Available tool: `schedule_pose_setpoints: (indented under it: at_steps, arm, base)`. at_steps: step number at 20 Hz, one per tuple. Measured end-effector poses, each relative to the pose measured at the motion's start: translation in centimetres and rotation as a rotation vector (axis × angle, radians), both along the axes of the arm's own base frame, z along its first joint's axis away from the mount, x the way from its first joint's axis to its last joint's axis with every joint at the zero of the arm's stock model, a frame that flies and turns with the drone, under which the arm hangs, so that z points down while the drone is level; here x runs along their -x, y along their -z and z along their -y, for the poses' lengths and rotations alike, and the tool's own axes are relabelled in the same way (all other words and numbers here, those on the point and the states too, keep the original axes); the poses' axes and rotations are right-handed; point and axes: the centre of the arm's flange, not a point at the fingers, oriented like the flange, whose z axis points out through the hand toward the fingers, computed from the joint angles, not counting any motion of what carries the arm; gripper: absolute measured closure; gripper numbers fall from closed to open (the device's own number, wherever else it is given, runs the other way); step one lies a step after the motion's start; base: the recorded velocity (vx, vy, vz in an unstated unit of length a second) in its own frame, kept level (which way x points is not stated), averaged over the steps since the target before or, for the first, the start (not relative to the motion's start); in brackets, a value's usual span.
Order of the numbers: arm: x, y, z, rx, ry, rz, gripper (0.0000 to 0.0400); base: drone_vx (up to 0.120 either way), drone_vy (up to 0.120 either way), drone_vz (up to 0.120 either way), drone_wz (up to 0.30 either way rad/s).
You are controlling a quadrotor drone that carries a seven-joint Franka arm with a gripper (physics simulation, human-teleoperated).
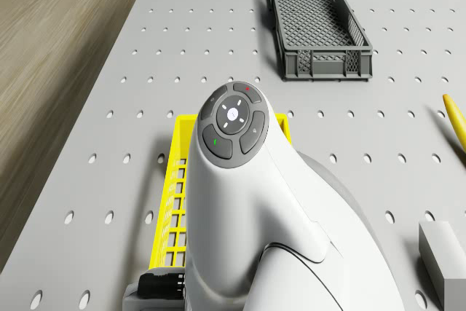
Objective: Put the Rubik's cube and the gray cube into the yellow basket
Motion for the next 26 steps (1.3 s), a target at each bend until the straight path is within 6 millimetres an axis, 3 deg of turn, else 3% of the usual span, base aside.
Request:
schedule_pose_setpoints:
  at_steps: [4,15,26]
  arm:
    - [0.0,0.0,0.0,0.0,0.0,0.0,0.0078]
    - [0.0,0.0,0.0,0.0,0.0,0.0,0.0078]
    - [0.0,-3.6,0.0,-0.001,0.0,0.0,0.0078]
  base:
    - [0.12,0.0,-0.09,0.0]
    - [0.0,0.0,-0.095,0.0]
    - [0.0,0.0,0.0,0.0]
